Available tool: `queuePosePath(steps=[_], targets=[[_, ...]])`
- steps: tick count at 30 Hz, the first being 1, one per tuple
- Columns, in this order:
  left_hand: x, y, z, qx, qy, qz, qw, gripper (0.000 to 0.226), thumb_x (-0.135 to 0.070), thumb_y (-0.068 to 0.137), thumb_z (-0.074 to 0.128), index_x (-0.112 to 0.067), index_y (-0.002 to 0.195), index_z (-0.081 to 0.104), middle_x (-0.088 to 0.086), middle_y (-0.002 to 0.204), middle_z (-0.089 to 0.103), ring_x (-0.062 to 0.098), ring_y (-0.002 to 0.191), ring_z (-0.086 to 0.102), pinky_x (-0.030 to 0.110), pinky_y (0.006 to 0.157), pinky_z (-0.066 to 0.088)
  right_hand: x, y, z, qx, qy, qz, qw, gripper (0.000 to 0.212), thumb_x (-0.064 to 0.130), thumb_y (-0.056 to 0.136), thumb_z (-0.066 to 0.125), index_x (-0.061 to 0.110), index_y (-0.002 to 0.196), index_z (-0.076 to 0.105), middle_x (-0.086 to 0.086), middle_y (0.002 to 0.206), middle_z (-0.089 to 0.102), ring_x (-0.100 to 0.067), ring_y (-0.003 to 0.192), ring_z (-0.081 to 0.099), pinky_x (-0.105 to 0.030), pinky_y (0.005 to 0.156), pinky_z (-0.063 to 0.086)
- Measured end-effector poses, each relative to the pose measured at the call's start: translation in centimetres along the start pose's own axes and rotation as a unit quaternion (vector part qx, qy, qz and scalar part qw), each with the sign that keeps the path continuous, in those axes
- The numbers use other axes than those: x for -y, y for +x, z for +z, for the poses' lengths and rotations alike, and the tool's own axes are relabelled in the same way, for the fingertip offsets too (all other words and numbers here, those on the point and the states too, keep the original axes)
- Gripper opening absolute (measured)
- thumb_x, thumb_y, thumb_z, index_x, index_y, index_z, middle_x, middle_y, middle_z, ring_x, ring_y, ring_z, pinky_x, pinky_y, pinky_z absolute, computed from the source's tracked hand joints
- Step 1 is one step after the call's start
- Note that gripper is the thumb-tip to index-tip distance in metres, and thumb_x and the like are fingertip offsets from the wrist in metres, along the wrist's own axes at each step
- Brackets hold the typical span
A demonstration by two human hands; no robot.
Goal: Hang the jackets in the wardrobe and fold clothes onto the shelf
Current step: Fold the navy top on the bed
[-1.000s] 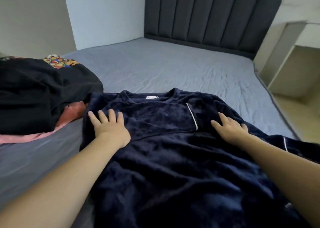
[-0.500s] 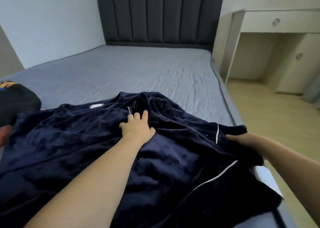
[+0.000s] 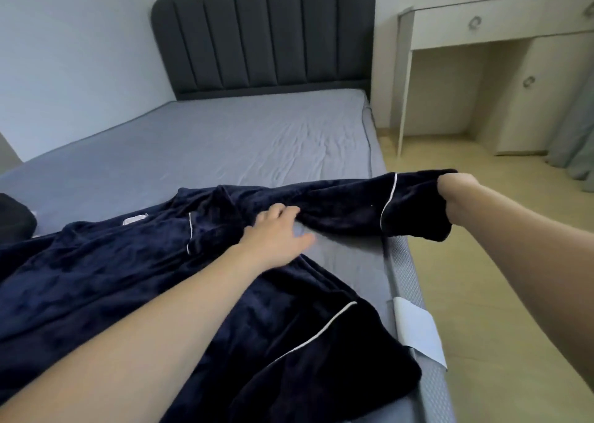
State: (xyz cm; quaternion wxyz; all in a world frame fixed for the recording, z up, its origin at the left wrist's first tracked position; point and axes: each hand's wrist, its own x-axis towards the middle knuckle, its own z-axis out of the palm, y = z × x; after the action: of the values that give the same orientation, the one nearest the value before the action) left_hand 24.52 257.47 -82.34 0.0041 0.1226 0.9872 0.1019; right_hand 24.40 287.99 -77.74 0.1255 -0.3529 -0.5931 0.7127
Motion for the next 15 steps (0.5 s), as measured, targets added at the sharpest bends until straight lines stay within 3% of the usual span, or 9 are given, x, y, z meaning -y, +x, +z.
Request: queuePosePath(steps=[2,3,7,10,12,13,15], targets=[[-2.7,0.9,2.0,0.051,0.040,0.031,0.997,0.087,-0.063,0.083,0.048,-0.036,0.154,0.005,-0.003,0.164,0.003,0.030,0.149,0.005,0.058,0.114,0.020,-0.5,1.3,-1.1,0.022,0.022,0.044,0.999,0.038,0.011,0.102,0.034,0.004,0.137,0.046,-0.015,0.138,0.052,-0.029,0.125,0.051,-0.031,0.101,0.043],[-3.3,1.5,2.9,0.079,0.068,0.014,0.994,0.085,-0.061,0.086,0.046,-0.040,0.154,0.000,-0.003,0.164,-0.001,0.031,0.149,0.003,0.061,0.114,0.018,-0.9,1.3,-1.7,0.031,0.013,0.073,0.997,0.035,0.013,0.102,0.037,0.005,0.133,0.050,-0.012,0.132,0.057,-0.028,0.120,0.055,-0.034,0.102,0.044],[-3.6,3.3,4.7,0.174,0.099,-0.036,0.979,0.064,-0.053,0.096,0.030,-0.042,0.154,0.005,0.004,0.163,0.013,0.037,0.146,0.021,0.055,0.115,0.023,0.5,0.4,-3.6,0.079,-0.019,0.040,0.996,0.017,0.008,0.098,0.045,0.009,0.109,0.059,-0.014,0.101,0.064,-0.030,0.086,0.064,-0.042,0.076,0.050],[-3.3,3.4,2.3,0.140,0.067,0.006,0.988,0.060,-0.044,0.093,0.038,-0.036,0.151,0.027,0.009,0.157,0.032,0.035,0.139,0.035,0.048,0.114,0.030,3.0,-0.5,-2.9,0.041,0.043,-0.011,0.998,0.025,0.008,0.092,0.043,0.018,0.081,0.063,-0.010,0.094,0.064,-0.027,0.067,0.062,-0.033,0.055,0.055],[-1.7,2.8,-0.5,0.092,0.052,0.008,0.994,0.053,-0.039,0.090,0.039,-0.034,0.143,0.042,0.004,0.150,0.040,0.032,0.135,0.039,0.046,0.111,0.032,5.1,-1.5,-0.9,-0.018,0.080,-0.036,0.996,0.011,0.023,0.084,0.053,0.024,0.092,0.060,-0.008,0.114,0.060,-0.027,0.088,0.064,-0.039,0.074,0.058],[-0.4,2.2,-2.0,0.069,0.029,-0.002,0.997,0.050,-0.035,0.090,0.041,-0.033,0.139,0.048,0.002,0.147,0.043,0.030,0.133,0.040,0.043,0.110,0.034,6.2,-2.3,0.4,-0.044,0.102,-0.045,0.993,0.025,0.028,0.078,0.059,0.024,0.102,0.056,-0.007,0.123,0.056,-0.027,0.100,0.061,-0.040,0.087,0.054],[2.8,0.9,-4.7,0.021,-0.058,-0.052,0.997,0.038,-0.026,0.091,0.044,-0.030,0.126,0.059,-0.001,0.134,0.052,0.024,0.123,0.049,0.034,0.103,0.040,8.8,-4.5,3.9,-0.066,0.140,-0.106,0.982,0.039,0.026,0.074,0.064,0.021,0.111,0.054,-0.004,0.127,0.050,-0.025,0.102,0.056,-0.032,0.088,0.050]])
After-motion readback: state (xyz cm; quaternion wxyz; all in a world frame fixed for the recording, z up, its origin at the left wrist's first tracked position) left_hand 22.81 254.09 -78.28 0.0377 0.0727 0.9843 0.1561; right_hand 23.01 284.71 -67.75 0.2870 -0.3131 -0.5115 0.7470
